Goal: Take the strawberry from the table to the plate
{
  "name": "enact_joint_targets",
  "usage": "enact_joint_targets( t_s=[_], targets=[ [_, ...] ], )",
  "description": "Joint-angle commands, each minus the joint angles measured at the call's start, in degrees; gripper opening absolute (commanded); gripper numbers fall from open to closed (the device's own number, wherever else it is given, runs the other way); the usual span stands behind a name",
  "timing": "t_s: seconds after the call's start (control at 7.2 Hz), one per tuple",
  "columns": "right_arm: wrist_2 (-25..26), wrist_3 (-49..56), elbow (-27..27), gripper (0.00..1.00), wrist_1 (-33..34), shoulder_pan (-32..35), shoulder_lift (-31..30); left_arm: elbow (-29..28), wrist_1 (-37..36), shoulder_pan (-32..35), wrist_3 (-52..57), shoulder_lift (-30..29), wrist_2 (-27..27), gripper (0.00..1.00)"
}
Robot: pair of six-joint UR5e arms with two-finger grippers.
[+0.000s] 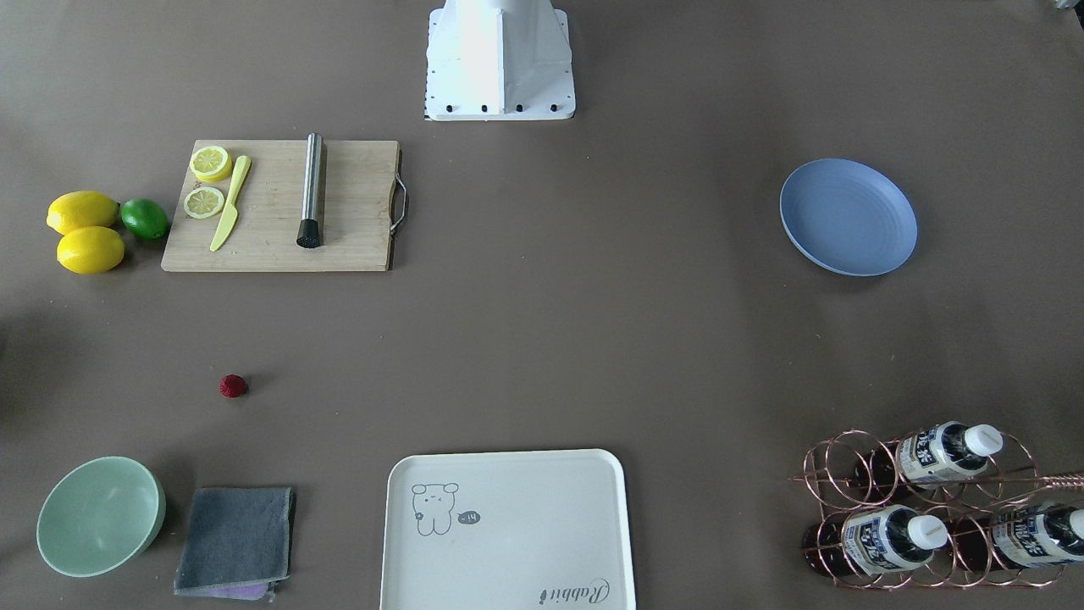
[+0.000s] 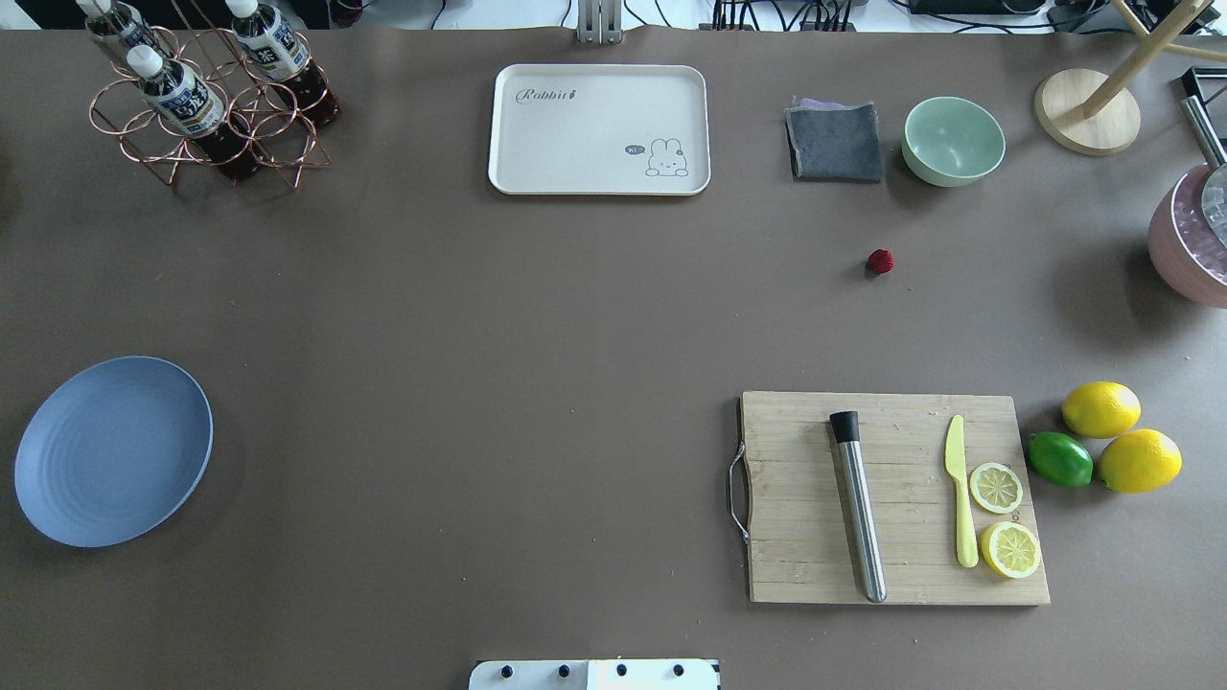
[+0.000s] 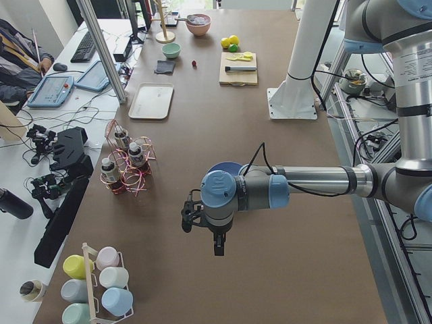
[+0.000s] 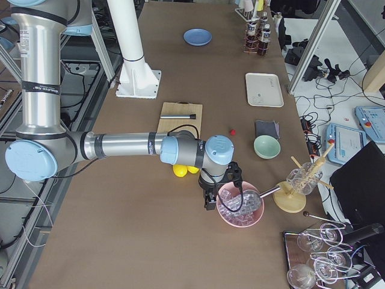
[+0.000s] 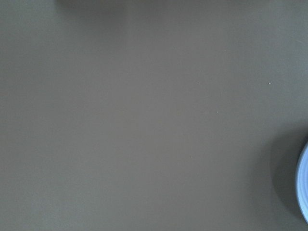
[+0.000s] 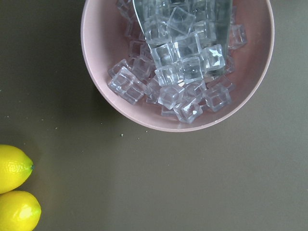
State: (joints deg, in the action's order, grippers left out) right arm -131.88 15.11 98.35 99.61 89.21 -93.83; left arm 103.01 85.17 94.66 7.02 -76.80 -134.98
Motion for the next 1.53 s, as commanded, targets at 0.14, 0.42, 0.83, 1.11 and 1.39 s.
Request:
enact_joint_targets(
  t_s=[0.14,0.42,0.83,1.11,1.39],
  targets=[
    [0.0,0.1,0.0,1.0,0.0,0.0,0.0,0.0,0.1,0.0,0.2,0.1,0.0,0.98],
    [-0.3,0.4,0.1,1.0,-0.1,0.0,0.1,0.5,0.2,0.0,0.1,0.0,-0.5,0.97],
    [-0.3,0.2,0.0,1.0,-0.1,0.0,0.1,2.3,1.0,0.0,-0.3,-0.1,-0.7,0.97],
    [-1.3,-0.3,0.1,1.0,-0.1,0.0,0.1,2.3,1.4,-1.4,-0.5,-0.2,-6.8,0.97],
    [-2.7,-0.3,0.1,1.0,-0.1,-0.1,0.1,1.7,12.7,-8.1,-15.7,0.0,-7.1,0.97]
  ],
)
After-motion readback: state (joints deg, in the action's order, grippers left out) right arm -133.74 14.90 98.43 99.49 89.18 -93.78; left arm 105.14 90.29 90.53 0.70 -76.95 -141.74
